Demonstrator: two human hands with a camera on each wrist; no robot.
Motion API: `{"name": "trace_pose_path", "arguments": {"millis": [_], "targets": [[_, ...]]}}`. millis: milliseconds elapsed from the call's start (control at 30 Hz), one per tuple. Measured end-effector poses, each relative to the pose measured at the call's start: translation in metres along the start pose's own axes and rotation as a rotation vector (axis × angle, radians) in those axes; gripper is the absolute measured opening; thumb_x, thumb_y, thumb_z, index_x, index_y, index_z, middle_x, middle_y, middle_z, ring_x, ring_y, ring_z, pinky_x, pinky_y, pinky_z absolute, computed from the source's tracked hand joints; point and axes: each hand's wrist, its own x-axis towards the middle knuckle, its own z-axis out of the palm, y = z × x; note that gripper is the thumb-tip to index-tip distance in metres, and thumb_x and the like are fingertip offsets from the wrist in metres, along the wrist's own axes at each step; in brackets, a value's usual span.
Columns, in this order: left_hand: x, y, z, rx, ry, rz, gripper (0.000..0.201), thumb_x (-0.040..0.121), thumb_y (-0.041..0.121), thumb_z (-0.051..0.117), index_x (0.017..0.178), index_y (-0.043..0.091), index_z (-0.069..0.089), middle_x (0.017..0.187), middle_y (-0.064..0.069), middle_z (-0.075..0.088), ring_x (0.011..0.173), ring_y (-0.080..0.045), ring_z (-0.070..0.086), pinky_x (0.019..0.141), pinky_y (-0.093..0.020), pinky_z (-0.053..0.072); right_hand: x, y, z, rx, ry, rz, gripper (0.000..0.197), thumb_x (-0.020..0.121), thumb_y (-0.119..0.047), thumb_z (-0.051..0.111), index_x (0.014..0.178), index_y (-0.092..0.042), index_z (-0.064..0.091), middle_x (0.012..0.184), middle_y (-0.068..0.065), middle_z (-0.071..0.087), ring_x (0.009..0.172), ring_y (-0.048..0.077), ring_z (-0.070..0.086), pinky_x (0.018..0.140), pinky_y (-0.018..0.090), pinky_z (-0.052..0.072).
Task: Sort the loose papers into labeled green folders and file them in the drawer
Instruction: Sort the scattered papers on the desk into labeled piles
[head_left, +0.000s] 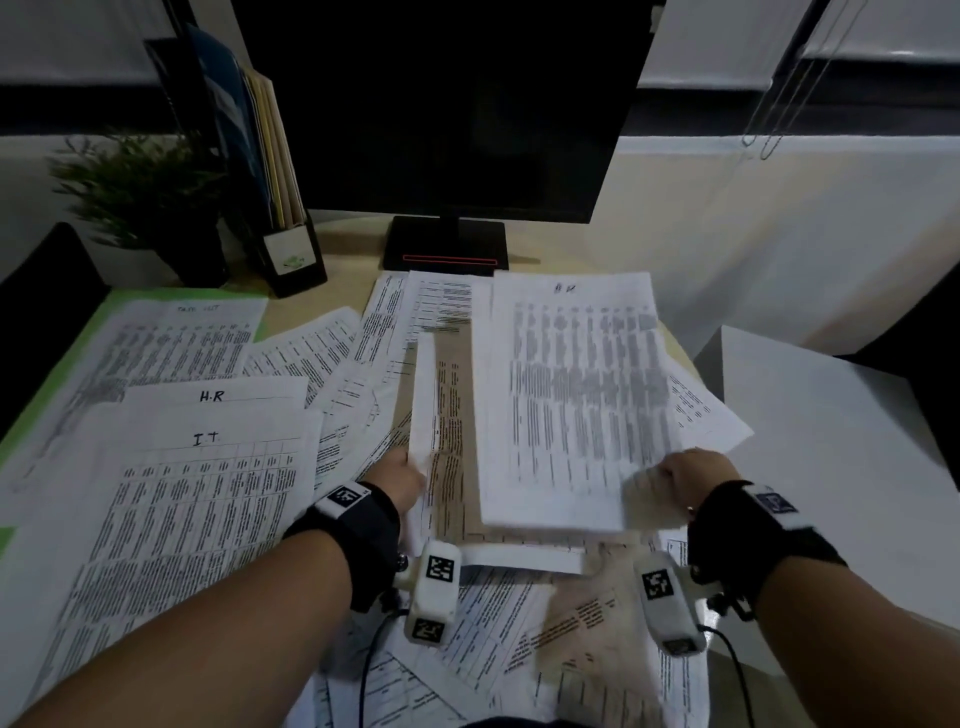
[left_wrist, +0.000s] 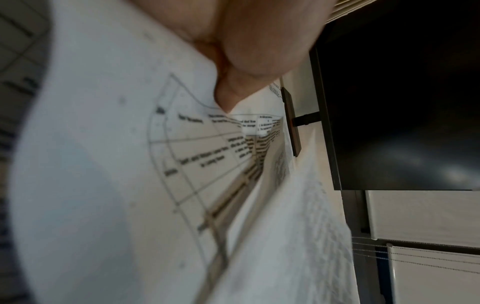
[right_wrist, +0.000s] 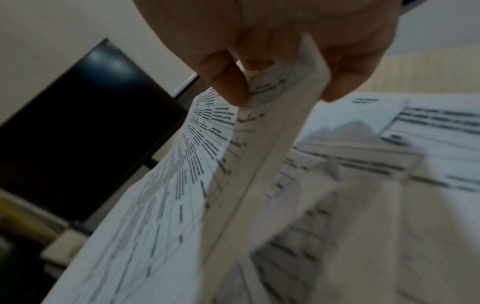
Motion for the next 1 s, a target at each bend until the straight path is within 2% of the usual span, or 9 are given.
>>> {"name": "trace_pose_path", "arguments": {"millis": [100, 233, 333, 433, 500, 600, 800, 900, 1000], "targets": [[0.001, -0.002, -0.003, 0.056, 0.013, -0.008, 0.018, 0.091, -0.002, 0.047, 0.103, 0.011, 0.053, 0.107, -0.015, 0.061, 0.105, -0.033, 0.058, 0.096, -0.046, 0.048, -0.007, -0.002, 0.022, -0.035, -0.067, 0.039, 0.034, 0.098, -0.014, 0.038, 0.129, -0.009, 0.053, 0.134, 0.015, 0.052, 0.122, 0.028, 0.050, 0.096, 0.027, 0.040], [0.004, -0.011, -0.002, 0.062, 0.023, 0.006, 0.025, 0.086, -0.004, 0.048, 0.100, 0.016, 0.055, 0.109, -0.015, 0.065, 0.102, -0.032, 0.059, 0.095, -0.046, 0.048, -0.011, -0.013, 0.045, -0.123, -0.156, 0.047, 0.034, 0.097, -0.020, 0.042, 0.122, -0.001, 0.056, 0.128, 0.019, 0.055, 0.117, 0.032, 0.053, 0.086, 0.030, 0.041], [0.002, -0.012, 0.000, 0.102, 0.022, 0.026, 0.029, 0.086, -0.004, 0.049, 0.105, 0.017, 0.056, 0.106, -0.005, 0.064, 0.102, -0.026, 0.058, 0.095, -0.033, 0.046, -0.009, -0.017, 0.053, 0.019, -0.136, 0.079, 0.029, 0.094, -0.023, 0.049, 0.107, -0.002, 0.063, 0.109, 0.019, 0.062, 0.104, 0.032, 0.059, 0.075, 0.027, 0.040], [0.001, -0.013, 0.000, 0.157, 0.003, 0.049, 0.034, 0.087, 0.003, 0.053, 0.117, 0.016, 0.058, 0.106, -0.001, 0.066, 0.100, -0.025, 0.060, 0.092, -0.033, 0.047, -0.006, -0.018, 0.055, 0.064, -0.106, 0.051, 0.020, 0.089, -0.023, 0.053, 0.082, -0.006, 0.057, 0.081, 0.011, 0.060, 0.076, 0.027, 0.061, 0.067, 0.029, 0.050], [0.001, -0.013, 0.000, 0.176, 0.015, 0.057, 0.029, 0.088, 0.004, 0.054, 0.114, 0.017, 0.057, 0.105, -0.001, 0.065, 0.098, -0.024, 0.060, 0.088, -0.031, 0.047, -0.006, -0.020, 0.053, 0.046, -0.056, -0.002, 0.015, 0.087, -0.021, 0.055, 0.076, -0.011, 0.051, 0.075, 0.006, 0.054, 0.069, 0.023, 0.054, 0.060, 0.023, 0.043], [0.001, -0.013, 0.000, 0.199, 0.029, 0.066, 0.031, 0.088, 0.004, 0.052, 0.117, 0.014, 0.057, 0.106, -0.001, 0.065, 0.097, -0.023, 0.060, 0.086, -0.030, 0.047, -0.007, -0.023, 0.038, 0.110, 0.097, -0.064, 0.004, 0.088, -0.017, 0.055, 0.091, -0.014, 0.056, 0.089, 0.006, 0.057, 0.087, 0.025, 0.054, 0.066, 0.019, 0.034], [0.000, -0.009, 0.001, 0.231, 0.036, 0.055, 0.039, 0.092, 0.004, 0.051, 0.129, 0.015, 0.053, 0.117, -0.004, 0.063, 0.097, -0.022, 0.057, 0.080, -0.027, 0.042, 0.007, -0.014, -0.018, 0.428, 0.445, -0.024, 0.032, 0.088, -0.013, 0.055, 0.119, -0.014, 0.060, 0.114, 0.015, 0.063, 0.104, 0.033, 0.057, 0.086, 0.030, 0.041], [-0.003, -0.007, 0.000, 0.243, 0.025, 0.071, 0.041, 0.092, 0.002, 0.048, 0.131, 0.015, 0.053, 0.107, -0.001, 0.061, 0.091, -0.019, 0.054, 0.075, -0.024, 0.038, 0.016, -0.006, -0.034, 0.592, 0.463, 0.057, 0.042, 0.087, -0.008, 0.053, 0.128, -0.014, 0.056, 0.119, 0.013, 0.064, 0.104, 0.030, 0.061, 0.090, 0.031, 0.046], [-0.007, -0.005, -0.001, 0.223, 0.015, 0.069, 0.041, 0.093, 0.000, 0.047, 0.131, 0.015, 0.052, 0.102, 0.001, 0.057, 0.090, -0.019, 0.052, 0.068, -0.022, 0.038, 0.021, 0.004, -0.030, 0.626, 0.362, 0.086, 0.038, 0.087, -0.003, 0.050, 0.122, -0.009, 0.062, 0.111, 0.015, 0.066, 0.092, 0.029, 0.062, 0.085, 0.028, 0.047]]}}
